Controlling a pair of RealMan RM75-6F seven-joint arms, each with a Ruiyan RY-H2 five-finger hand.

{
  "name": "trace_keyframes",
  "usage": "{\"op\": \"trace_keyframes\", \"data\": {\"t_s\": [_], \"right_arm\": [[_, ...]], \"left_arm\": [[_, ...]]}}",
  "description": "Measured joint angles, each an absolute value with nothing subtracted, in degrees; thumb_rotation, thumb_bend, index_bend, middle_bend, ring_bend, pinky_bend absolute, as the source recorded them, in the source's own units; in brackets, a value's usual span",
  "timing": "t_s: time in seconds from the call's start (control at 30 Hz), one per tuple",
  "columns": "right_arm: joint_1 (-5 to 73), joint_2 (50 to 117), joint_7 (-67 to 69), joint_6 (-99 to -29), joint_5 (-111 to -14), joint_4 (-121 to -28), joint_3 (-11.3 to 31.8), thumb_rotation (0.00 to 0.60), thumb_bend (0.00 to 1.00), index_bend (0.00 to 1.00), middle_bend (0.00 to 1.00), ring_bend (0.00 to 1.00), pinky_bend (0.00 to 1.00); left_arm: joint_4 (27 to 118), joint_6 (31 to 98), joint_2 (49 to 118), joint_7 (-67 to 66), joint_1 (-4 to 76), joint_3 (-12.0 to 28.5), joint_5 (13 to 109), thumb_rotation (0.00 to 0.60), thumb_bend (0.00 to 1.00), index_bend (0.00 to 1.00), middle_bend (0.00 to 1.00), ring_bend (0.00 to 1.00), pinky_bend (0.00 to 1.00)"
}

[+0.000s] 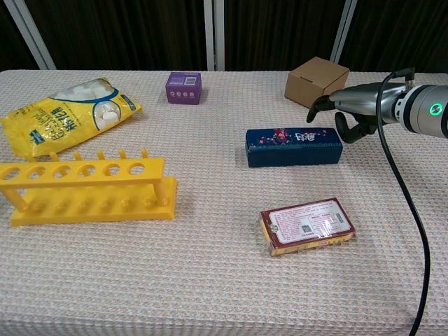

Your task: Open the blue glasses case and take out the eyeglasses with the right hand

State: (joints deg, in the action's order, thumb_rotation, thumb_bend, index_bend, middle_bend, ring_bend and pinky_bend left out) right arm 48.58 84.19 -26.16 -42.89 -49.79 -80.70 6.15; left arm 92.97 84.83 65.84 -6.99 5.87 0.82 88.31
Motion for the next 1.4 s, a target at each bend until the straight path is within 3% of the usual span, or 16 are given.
{"op": "trace_keyframes", "data": {"t_s": [0.5, 0.8, 1.17, 1.4], "right_arm": [[50.1, 86.0, -24.1, -41.0, -50.2, -77.7, 5.8, 0.600, 1.00, 0.21, 0.04, 0.00, 0.00], [49.0, 84.8, -24.8, -41.9, -50.2, -79.6, 3.6, 0.600, 1.00, 0.23, 0.03, 0.00, 0.00], [44.6, 82.0, -25.2, -47.6, -59.0, -87.9, -1.3, 0.600, 1.00, 0.23, 0.00, 0.00, 0.00], [42.8, 77.6, -28.4, -55.2, -64.4, -95.3, -1.5, 0.600, 1.00, 0.23, 0.00, 0.00, 0.00]], "left_arm": [[92.9, 84.6, 65.8, -7.0, 5.8, 0.7, 88.0, 0.600, 0.02, 0.22, 0.16, 0.12, 0.14], [92.8, 85.1, 65.9, -6.8, 5.4, 0.5, 88.1, 0.600, 0.02, 0.22, 0.16, 0.12, 0.14], [92.6, 86.1, 66.1, -6.5, 5.0, 0.4, 89.0, 0.600, 0.02, 0.22, 0.16, 0.12, 0.14], [92.2, 87.1, 65.9, -6.0, 4.4, 0.3, 89.2, 0.600, 0.02, 0.22, 0.16, 0.12, 0.14]]}}
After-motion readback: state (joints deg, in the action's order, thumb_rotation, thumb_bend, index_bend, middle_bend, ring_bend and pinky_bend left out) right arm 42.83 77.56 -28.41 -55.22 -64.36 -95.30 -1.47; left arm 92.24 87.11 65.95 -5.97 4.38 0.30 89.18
